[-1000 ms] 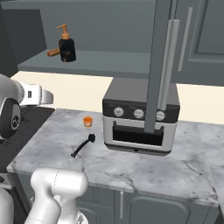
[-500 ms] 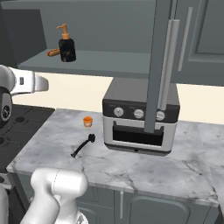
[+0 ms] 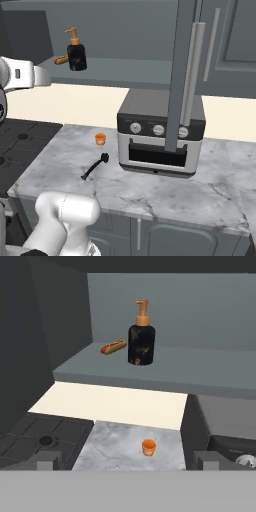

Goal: Pick the soap dispenser and dish brush from the cabinet and place them on the counter.

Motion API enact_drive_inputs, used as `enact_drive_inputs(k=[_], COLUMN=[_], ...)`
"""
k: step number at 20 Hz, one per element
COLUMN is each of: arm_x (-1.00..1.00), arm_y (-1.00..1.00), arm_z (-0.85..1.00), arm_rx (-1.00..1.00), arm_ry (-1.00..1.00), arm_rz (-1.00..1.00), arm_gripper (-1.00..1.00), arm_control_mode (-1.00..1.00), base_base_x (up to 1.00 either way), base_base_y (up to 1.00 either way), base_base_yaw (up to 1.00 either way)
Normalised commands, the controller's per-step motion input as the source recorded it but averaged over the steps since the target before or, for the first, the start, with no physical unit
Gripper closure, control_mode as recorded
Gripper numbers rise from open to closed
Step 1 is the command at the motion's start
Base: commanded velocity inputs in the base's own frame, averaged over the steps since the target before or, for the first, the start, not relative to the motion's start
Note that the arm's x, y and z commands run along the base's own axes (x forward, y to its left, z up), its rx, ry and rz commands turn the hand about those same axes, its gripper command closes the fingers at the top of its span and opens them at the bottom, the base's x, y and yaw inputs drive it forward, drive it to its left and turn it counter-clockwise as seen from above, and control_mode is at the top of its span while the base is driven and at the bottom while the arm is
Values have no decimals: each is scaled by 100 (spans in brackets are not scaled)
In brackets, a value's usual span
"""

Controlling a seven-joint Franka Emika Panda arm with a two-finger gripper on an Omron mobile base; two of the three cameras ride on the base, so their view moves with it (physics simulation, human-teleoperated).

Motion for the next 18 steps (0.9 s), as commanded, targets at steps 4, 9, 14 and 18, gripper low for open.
enact_drive_inputs(k=[4,9,14,18], arm_x=[11,39,42,46], arm_y=[-12,-13,-6,0], arm_z=[4,1,14,9], arm_rx=[0,1,1,2], arm_ry=[-3,-2,-5,-1], arm_rz=[-2,-3,-3,-2], arm_gripper=[-100,-100,-100,-100], arm_control_mode=[-100,-100,-100,-100], base_base_x=[0,0,0,0], base_base_y=[0,0,0,0], base_base_yaw=[0,0,0,0])
